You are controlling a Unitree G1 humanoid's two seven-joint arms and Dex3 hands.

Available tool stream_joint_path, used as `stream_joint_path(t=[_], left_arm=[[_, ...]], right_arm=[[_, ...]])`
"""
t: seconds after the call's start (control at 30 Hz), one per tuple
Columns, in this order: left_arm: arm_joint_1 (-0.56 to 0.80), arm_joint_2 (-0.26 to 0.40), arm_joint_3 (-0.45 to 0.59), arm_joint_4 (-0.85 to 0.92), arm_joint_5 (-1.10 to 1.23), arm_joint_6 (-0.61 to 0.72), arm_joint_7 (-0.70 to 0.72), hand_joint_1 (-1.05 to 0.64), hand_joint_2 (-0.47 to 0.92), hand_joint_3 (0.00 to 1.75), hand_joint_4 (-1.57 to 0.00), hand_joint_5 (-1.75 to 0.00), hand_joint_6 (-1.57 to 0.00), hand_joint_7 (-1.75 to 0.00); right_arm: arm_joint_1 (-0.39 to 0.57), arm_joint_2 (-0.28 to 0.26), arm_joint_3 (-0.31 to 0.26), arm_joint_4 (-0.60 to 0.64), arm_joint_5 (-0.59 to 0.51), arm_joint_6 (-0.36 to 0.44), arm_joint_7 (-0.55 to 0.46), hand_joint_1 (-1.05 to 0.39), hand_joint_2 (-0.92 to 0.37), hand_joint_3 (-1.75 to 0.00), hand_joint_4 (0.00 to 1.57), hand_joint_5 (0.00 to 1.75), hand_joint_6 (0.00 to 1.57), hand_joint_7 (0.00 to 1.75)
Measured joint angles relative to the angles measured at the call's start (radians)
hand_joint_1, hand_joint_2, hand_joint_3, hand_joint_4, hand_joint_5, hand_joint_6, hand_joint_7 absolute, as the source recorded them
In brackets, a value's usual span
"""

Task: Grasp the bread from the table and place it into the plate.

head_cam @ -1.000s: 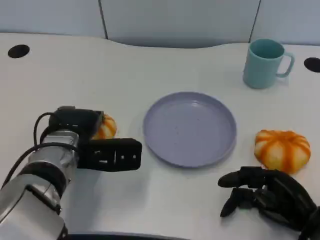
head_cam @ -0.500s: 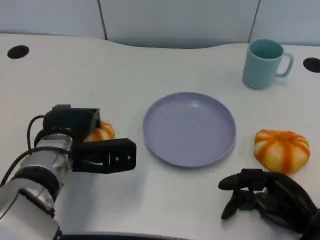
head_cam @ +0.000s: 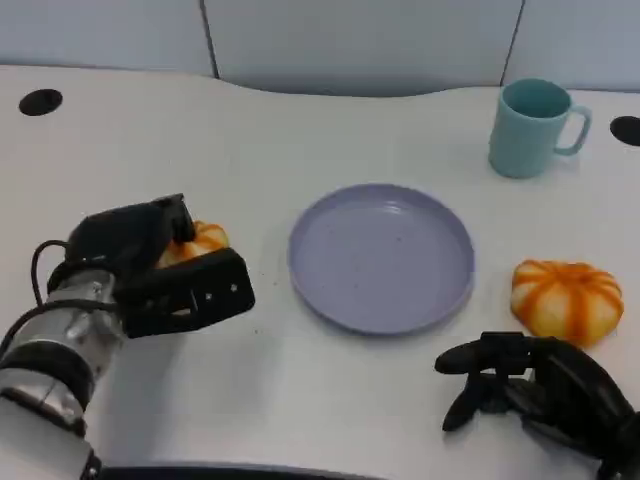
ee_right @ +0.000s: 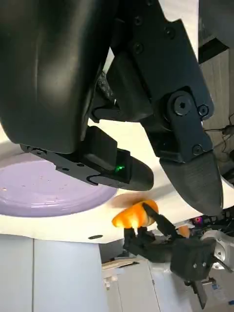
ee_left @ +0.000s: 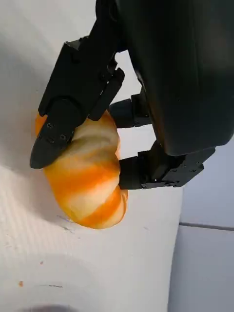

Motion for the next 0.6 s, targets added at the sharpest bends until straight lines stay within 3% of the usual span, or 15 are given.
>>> stream_joint_path(t=[0.33,0.6], left_arm=[[-0.028,0.042,0.018,-0.078,-0.020,-0.120,0.002,-0.13,0.89,0.10,-0.70,-1.75,-0.56,-1.75],[-0.072,0.013,-0.003,-0.134,0.006,-0.175,0.046,-0.15,0.90,0.11,-0.76,-1.75,-0.60,-1.75]], right_arm=[[-0.030,-0.005,0.006,0.051,-0.019,-0.034,-0.006,-0.45,-0.92,-0.08,0.72,1.03,0.92,0.34],[-0.021,-0.005,0.018,0.007,-0.020,0.014,-0.008,-0.44,-0.92,-0.08,0.70,1.08,0.90,0.36]])
